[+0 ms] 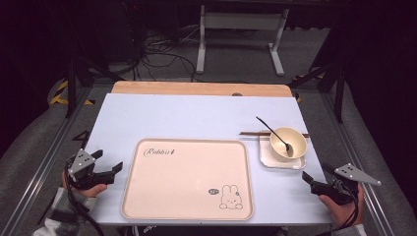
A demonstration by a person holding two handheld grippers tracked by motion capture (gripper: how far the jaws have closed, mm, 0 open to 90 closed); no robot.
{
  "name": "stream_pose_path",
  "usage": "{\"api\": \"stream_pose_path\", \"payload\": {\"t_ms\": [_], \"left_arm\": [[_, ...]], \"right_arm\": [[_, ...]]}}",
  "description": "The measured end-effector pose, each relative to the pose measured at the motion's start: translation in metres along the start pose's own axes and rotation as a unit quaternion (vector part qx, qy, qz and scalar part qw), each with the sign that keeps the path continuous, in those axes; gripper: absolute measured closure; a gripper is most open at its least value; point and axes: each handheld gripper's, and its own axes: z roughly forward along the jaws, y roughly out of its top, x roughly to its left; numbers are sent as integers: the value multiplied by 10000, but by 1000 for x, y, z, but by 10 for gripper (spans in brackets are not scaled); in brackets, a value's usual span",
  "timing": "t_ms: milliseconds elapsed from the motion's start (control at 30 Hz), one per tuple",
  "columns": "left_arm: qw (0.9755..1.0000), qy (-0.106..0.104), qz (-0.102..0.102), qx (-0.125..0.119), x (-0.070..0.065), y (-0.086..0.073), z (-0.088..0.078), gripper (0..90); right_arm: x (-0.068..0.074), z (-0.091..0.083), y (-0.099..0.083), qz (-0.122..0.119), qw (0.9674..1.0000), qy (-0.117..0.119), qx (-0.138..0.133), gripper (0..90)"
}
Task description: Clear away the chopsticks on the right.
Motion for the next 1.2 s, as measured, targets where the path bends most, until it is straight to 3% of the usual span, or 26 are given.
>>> {"api": "stream_pose_path", "payload": {"t_ms": [267,433,633,800,1200], "left_arm": [[9998,52,122,-177,-2,-1,-9,190],[9995,16,172,-265,-2,-2,-13,210],[9994,12,171,-288,-3,-3,-16,217],[9994,62,135,-318,-2,-3,-18,220],[9995,51,173,-255,-3,-3,-17,226]], "right_arm": [[1,0,4,11,10000,-2,-58,223],[-3,-1,8,37,10000,-29,-83,332],[-10,-5,17,59,9996,-219,-193,500],[-18,-2,27,127,9993,-239,-252,558],[-35,24,49,53,9993,-292,-216,728]]}}
